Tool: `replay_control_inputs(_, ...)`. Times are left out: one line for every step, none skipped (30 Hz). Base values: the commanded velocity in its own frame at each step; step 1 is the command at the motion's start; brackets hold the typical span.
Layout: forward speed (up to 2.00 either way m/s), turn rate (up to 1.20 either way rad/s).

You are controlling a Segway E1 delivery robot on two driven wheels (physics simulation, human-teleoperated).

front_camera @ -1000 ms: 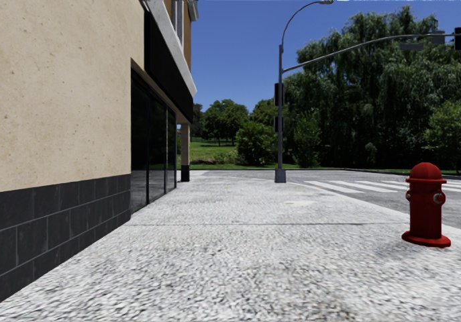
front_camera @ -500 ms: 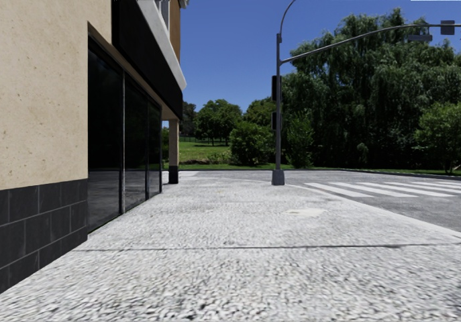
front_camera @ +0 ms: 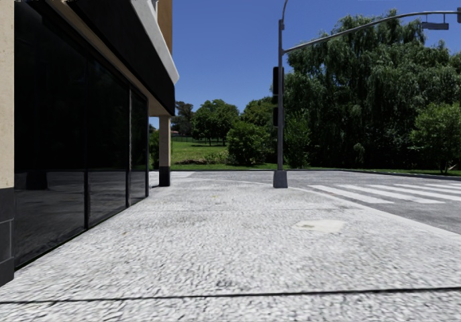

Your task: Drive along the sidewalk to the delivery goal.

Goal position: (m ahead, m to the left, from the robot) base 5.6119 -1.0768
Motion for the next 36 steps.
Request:
replay_control_inputs(1.64,0.0)
replay_control_inputs(1.64,0.0)
replay_control_inputs(1.64,-0.06)
replay_control_inputs(1.64,-0.06)
replay_control_inputs(1.61,-0.21)
replay_control_inputs(1.58,-0.26)
replay_control_inputs(1.57,-0.28)
replay_control_inputs(1.56,-0.29)
replay_control_inputs(1.56,-0.29)
replay_control_inputs(1.56,-0.29)
replay_control_inputs(1.56,-0.29)
replay_control_inputs(1.56,-0.21)
replay_control_inputs(1.56,-0.21)
replay_control_inputs(1.56,0.0)
replay_control_inputs(1.56,0.0)
replay_control_inputs(1.56,0.0)
replay_control_inputs(1.56,0.0)
replay_control_inputs(1.56,0.0)
replay_control_inputs(1.56,0.0)
replay_control_inputs(1.56,0.0)
replay_control_inputs(1.56,0.0)
replay_control_inputs(1.56,0.0)
replay_control_inputs(1.56,0.0)
replay_control_inputs(1.56,0.0)
replay_control_inputs(1.56,0.0)
replay_control_inputs(1.56,0.0)
replay_control_inputs(1.56,-0.06)
replay_control_inputs(1.56,-0.3)
replay_control_inputs(1.55,-0.42)
replay_control_inputs(1.55,-0.42)
replay_control_inputs(1.54,-0.46)
replay_control_inputs(1.52,-0.46)
replay_control_inputs(1.48,-0.46)
replay_control_inputs(1.48,-0.46)
replay_control_inputs(1.46,-0.46)
replay_control_inputs(1.44,-0.47)
